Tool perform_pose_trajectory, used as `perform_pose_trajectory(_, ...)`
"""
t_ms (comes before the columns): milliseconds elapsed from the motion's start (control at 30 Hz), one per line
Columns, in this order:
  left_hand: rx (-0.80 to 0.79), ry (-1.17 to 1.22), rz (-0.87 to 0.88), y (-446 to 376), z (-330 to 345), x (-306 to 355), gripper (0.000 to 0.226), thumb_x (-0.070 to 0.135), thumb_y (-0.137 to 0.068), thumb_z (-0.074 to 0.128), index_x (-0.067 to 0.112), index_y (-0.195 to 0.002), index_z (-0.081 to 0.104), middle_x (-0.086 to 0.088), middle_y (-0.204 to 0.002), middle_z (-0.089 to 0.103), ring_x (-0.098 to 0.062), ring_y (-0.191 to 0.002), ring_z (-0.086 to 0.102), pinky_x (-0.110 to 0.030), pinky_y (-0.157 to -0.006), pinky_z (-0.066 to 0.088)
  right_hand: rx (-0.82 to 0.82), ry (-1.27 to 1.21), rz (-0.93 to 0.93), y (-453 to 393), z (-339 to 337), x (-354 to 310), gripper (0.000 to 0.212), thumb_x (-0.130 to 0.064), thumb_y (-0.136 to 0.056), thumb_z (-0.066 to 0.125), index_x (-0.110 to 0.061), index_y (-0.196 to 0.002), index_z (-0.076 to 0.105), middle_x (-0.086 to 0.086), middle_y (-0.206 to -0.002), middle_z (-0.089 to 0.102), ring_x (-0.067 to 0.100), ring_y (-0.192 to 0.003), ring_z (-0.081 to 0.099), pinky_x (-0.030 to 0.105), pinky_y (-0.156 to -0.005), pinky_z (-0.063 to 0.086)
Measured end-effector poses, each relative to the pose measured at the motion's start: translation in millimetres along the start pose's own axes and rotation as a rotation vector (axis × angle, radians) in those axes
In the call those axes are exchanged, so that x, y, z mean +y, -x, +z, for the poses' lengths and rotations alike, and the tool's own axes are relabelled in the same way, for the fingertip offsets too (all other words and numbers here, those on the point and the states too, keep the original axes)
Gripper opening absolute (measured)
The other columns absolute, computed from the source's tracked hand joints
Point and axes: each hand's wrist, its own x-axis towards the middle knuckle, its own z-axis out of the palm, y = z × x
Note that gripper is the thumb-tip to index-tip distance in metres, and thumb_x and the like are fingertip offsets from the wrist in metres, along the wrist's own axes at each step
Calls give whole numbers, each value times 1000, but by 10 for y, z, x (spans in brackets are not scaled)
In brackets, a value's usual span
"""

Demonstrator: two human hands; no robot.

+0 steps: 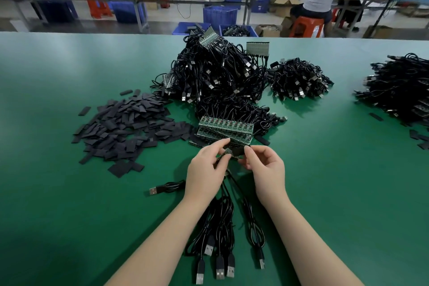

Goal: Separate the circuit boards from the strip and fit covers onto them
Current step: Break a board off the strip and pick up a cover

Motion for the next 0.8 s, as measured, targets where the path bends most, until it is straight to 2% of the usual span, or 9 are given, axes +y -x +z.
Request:
perform_pose_trajectory(167,36,48,143,11,-13,19,24,15,-91,66,26,-111,73,21,-106,66,4,-103,60,-8,-87,44,-27,54,-23,8,8,-1,4,-14,-90,71,-11,-87,70,-4,-67,69,6,-60,64,16,-59,50)
perform_pose_trajectory(300,-9,97,71,16,0,5,32,23,-82,76,33,-113,72,25,-107,63,0,-90,64,-11,-81,48,-24,8,-7,5,1,-12,2,-13,-90,71,-12,-88,70,-3,-68,70,6,-59,63,16,-58,50)
perform_pose_trajectory(467,12,93,45,-9,2,-26,28,24,-82,77,32,-109,74,32,-98,61,12,-100,57,-3,-79,41,-106,-13,4,24,-3,-29,15,-10,-90,70,-23,-94,76,-2,-68,69,9,-61,63,16,-60,51)
perform_pose_trajectory(533,-6,86,34,-9,0,-28,30,25,-82,76,36,-109,73,33,-98,61,14,-99,56,-2,-78,40,-122,-19,3,25,-4,-42,18,-9,-91,69,-25,-97,76,-2,-69,70,8,-61,63,17,-60,50)
perform_pose_trajectory(667,-27,139,-29,-21,-32,-43,40,28,-83,73,64,-94,63,28,-101,67,5,-93,59,-8,-76,44,-208,-15,10,39,-24,-60,24,-9,-87,73,-30,-98,78,-5,-71,69,6,-63,61,17,-64,52)
perform_pose_trajectory(733,-49,168,-57,-32,-37,-56,44,27,-84,72,68,-91,61,23,-102,69,-2,-92,62,-16,-79,49,-263,28,-5,49,-25,-67,29,-8,-85,75,-34,-98,78,-4,-77,72,7,-70,64,19,-69,53)
perform_pose_trajectory(800,-67,183,-73,-36,-38,-49,40,26,-84,71,64,-90,63,22,-102,69,-4,-93,63,-21,-81,51,-277,46,-10,44,-25,-75,30,-7,-84,76,-35,-95,79,-3,-87,76,9,-78,68,20,-73,54)
